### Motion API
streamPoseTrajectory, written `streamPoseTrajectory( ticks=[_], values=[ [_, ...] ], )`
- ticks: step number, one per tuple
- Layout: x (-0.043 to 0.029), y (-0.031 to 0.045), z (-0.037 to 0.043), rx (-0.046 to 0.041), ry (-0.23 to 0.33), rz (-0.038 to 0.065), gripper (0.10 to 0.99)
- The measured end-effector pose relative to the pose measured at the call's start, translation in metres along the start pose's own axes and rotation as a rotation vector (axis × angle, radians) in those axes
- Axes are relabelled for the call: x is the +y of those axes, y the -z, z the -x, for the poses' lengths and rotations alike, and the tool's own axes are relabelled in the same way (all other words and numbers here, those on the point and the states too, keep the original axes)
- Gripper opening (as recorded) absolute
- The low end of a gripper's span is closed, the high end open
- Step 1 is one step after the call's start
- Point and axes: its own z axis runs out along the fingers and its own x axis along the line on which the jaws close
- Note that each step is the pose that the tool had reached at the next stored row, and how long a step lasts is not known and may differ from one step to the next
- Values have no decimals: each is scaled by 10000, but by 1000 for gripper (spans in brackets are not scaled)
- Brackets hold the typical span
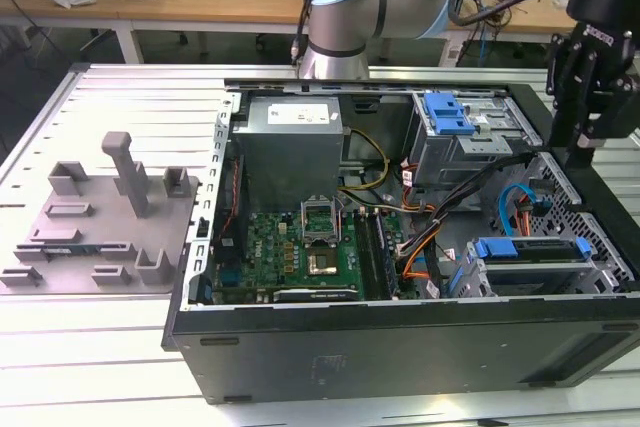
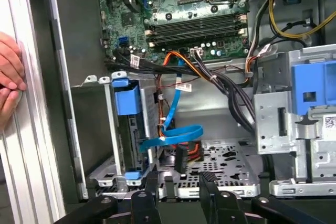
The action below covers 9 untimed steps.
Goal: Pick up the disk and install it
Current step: 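Insert the first disk wire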
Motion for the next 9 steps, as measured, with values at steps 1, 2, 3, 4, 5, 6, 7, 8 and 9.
streamPoseTrajectory(
  ticks=[1,2,3,4,5,6,7,8,9],
  values=[
    [0,-19,5,9,-128,25,443],
    [1,-36,9,36,-352,65,443],
    [3,-57,12,60,-606,113,443],
    [5,-74,15,77,-795,149,443],
    [7,-95,19,105,-1021,190,443],
    [9,-108,23,148,-1105,201,443],
    [10,-118,37,294,-1123,187,443],
    [12,-120,63,461,-1108,181,443],
    [15,-119,87,579,-1096,189,443]
  ],
)
